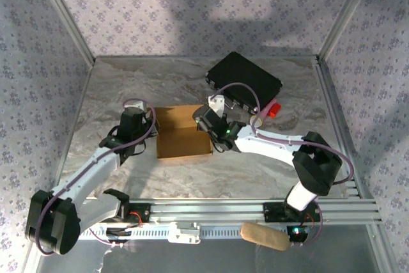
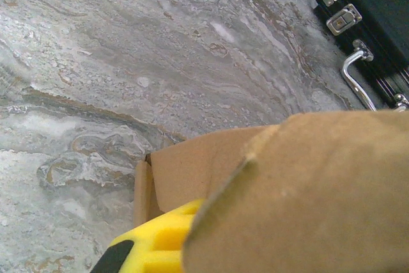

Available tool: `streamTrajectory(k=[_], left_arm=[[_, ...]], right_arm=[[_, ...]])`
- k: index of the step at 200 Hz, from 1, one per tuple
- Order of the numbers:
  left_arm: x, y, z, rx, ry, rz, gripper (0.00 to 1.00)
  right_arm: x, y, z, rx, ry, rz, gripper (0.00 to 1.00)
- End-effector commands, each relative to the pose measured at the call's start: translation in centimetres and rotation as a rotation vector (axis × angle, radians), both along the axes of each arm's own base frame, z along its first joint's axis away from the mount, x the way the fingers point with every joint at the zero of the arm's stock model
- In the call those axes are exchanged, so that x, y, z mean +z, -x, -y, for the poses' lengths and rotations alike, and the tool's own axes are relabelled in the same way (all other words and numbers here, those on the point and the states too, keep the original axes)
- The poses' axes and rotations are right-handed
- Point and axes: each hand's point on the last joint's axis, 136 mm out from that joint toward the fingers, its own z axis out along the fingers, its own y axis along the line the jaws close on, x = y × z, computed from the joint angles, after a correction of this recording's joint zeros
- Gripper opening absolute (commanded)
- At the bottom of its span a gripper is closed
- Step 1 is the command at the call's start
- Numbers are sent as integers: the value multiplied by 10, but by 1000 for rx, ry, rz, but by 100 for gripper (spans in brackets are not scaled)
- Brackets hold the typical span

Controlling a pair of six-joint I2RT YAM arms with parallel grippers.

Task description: Fold the paper box

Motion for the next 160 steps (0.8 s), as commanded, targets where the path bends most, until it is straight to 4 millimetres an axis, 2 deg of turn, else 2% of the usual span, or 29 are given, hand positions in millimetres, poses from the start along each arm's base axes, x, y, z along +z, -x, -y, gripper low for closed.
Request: streamTrajectory(k=[1, 60, 102, 122, 143, 160], left_arm=[[7, 8, 19, -70, 66, 46, 5], [-12, 29, 22, -93, 42, 91, 5], [-26, 41, 26, -111, 5, 101, 5], [-32, 45, 27, -113, -14, 97, 5], [-36, 48, 25, -100, -48, 97, 5], [-38, 49, 23, -86, -71, 93, 5]], right_arm=[[-18, 16, 0, 21, 15, 8, 0], [-33, 36, 1, 85, 31, 78, 0], [-44, 45, 12, 91, 61, 79, 2], [-46, 49, 15, 99, 69, 71, 10], [-43, 54, 15, 112, 68, 50, 24], [-32, 62, 15, 126, 59, 50, 38]])
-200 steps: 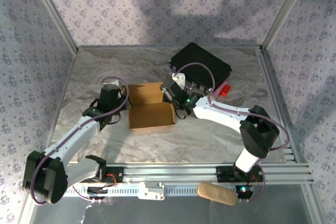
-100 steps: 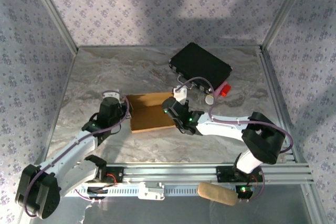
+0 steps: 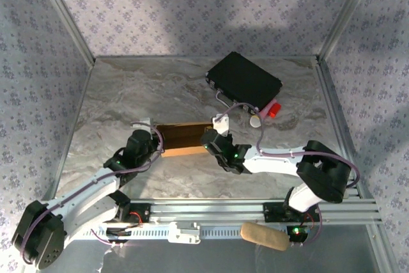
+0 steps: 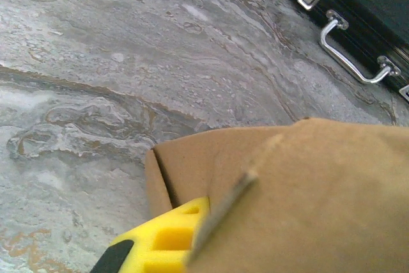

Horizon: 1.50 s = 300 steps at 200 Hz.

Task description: Fold the paper box

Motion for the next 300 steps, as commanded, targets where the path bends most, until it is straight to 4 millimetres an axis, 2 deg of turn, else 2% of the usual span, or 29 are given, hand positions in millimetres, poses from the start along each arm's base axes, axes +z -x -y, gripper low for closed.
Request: streamTrajectory(k=[1, 26, 61, 81, 101, 118, 161, 178, 197, 225, 256, 281, 300], left_arm=[[-15, 11, 2, -16, -27, -45, 5], [-18, 13, 1, 3, -39, -42, 4], [-17, 15, 3, 17, -63, -23, 4], [-17, 16, 4, 23, -70, -20, 4], [-16, 17, 6, 22, -80, -13, 4], [-15, 18, 6, 26, -83, -10, 4], [-17, 20, 7, 30, -86, -9, 3], [-17, 20, 7, 31, -88, -7, 3], [-16, 21, 7, 33, -88, -5, 3], [-17, 22, 7, 36, -87, -3, 3], [-15, 23, 9, 32, -89, 3, 3], [-13, 23, 9, 33, -90, 8, 3], [-13, 24, 10, 32, -91, 9, 3]], right_arm=[[-2, 21, 0, 59, 19, -58, 38], [11, 35, 10, 45, -7, -110, 49], [11, 68, 22, 22, -86, -204, 55], [14, 89, 21, 24, -177, -232, 56], [34, 104, 20, 5, -274, -217, 56], [56, 109, 15, -24, -392, -212, 57], [92, 98, -2, -251, -780, -285, 59], [96, 87, -9, -363, -894, -318, 62], [101, 71, -24, -397, -991, -373, 63], [91, 58, -38, -471, -1068, -461, 64], [79, 37, -56, -490, -1123, -517, 61], [74, 28, -64, -500, -1122, -537, 56], [67, 25, -65, -512, -1119, -550, 46]])
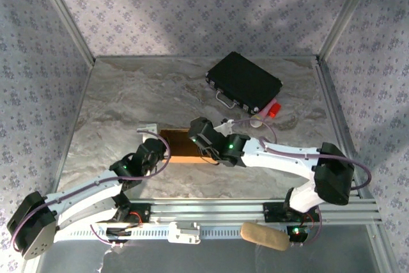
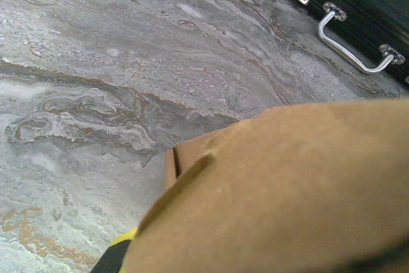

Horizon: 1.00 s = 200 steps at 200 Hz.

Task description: Fold the paper box

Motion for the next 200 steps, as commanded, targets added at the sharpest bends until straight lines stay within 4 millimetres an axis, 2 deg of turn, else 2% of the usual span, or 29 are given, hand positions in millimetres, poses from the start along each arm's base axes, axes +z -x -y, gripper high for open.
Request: streamTrajectory(k=[1, 26, 45, 52, 76, 100, 140, 158, 184, 200], left_arm=[[-12, 7, -4, 4, -29, -38, 3], [-11, 8, -4, 8, -34, -45, 5], [-8, 11, -6, 19, -39, -64, 31], [-5, 13, -7, 23, -36, -69, 38], [15, 27, -14, 39, -13, -96, 53], [31, 44, -23, 49, 28, -157, 54], [46, 61, -21, 15, 99, -223, 55], [56, 61, -22, 20, 124, -208, 55], [66, 54, -28, 64, 140, -163, 60], [70, 46, -22, 56, 182, -159, 58]], right_arm=[[9, -4, -11, -10, -78, -22, 45], [0, -3, -7, -4, -67, -35, 26], [-13, 1, -3, 7, -54, -56, 15], [-18, 3, -2, 13, -53, -65, 13], [-36, 11, 1, 40, -49, -93, 8], [-45, 14, 8, 51, -26, -95, 6], [-61, 20, 17, 64, 8, -109, 4], [-68, 22, 17, 74, 18, -117, 4], [-74, 23, 23, 74, 36, -125, 4], [-75, 22, 26, 79, 52, -128, 4]])
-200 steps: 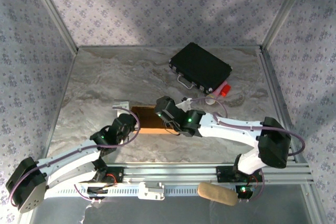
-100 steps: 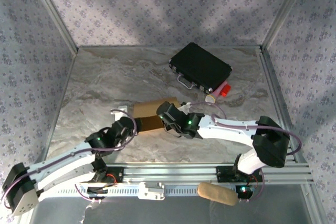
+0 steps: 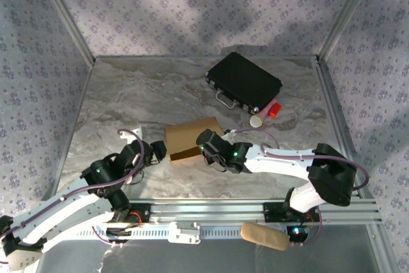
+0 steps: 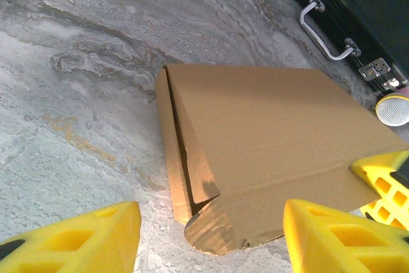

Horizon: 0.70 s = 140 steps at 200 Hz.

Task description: Fold the paper box

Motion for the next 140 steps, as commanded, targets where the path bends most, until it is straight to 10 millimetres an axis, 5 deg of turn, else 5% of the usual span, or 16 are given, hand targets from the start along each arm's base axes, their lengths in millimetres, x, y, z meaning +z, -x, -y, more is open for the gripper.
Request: streamTrajectory(k=[1, 106, 140], left_arm=[[15, -8, 2, 23, 63, 18, 58], [-60, -34, 44, -29, 233, -206, 46], [-74, -34, 43, -26, 203, -236, 40]], right_arm=[[-15, 3, 14, 15, 78, -20, 4], [-53, 8, 21, 97, 173, -70, 6], [-61, 15, 25, 117, 199, -104, 20]])
